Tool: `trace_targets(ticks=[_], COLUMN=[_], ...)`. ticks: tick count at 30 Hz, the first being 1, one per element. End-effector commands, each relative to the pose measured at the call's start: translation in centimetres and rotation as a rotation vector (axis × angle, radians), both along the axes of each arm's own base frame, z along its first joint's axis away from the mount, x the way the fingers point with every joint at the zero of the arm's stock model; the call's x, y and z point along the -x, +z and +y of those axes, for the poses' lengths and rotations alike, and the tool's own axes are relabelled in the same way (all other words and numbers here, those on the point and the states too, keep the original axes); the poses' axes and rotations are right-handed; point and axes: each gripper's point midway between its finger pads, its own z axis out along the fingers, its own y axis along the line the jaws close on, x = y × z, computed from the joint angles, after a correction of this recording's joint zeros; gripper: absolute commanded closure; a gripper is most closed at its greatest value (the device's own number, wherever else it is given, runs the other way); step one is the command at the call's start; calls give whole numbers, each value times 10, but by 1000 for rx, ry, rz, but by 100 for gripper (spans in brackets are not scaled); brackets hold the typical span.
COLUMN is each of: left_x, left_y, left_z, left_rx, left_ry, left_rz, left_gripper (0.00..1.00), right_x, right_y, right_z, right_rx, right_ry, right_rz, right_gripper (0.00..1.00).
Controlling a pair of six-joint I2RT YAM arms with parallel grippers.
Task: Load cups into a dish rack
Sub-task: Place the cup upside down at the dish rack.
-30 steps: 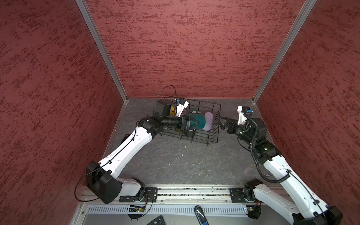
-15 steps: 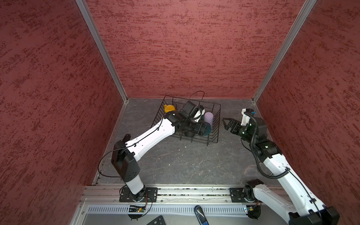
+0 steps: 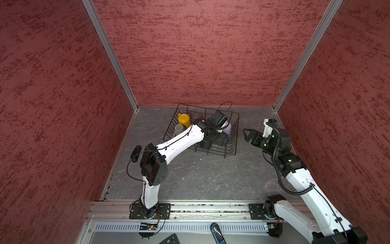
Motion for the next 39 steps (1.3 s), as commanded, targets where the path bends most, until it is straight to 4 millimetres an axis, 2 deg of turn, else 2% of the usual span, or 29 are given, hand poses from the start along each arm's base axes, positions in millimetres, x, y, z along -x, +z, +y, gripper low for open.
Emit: trace_targets(ticks=[1, 9, 21, 29, 34, 39], left_x=[-10, -11, -17, -21, -21, -22], left_y=[16, -9, -39, -57, -67, -74], left_z=[-7, -19, -25, -27, -32, -34], left_rx=[20, -2, -42, -90, -93, -94], left_ry=[33, 56, 105, 119, 121, 130], left_rz=[-51, -2, 43, 47, 66, 78], left_gripper=[100, 100, 100, 95, 83, 57], right_x=[1, 0, -3, -3, -2, -2], right_y=[-4, -11, -18, -19, -20, -21], right_z=[-1, -1, 0, 0, 0, -1], right_rx=[2, -8, -23, -36, -38, -39], right_ry=[7, 13, 26, 31, 31, 31], right_rz=[-1, 7, 18, 18, 20, 23], right_gripper=[1, 1, 1, 1, 1, 1])
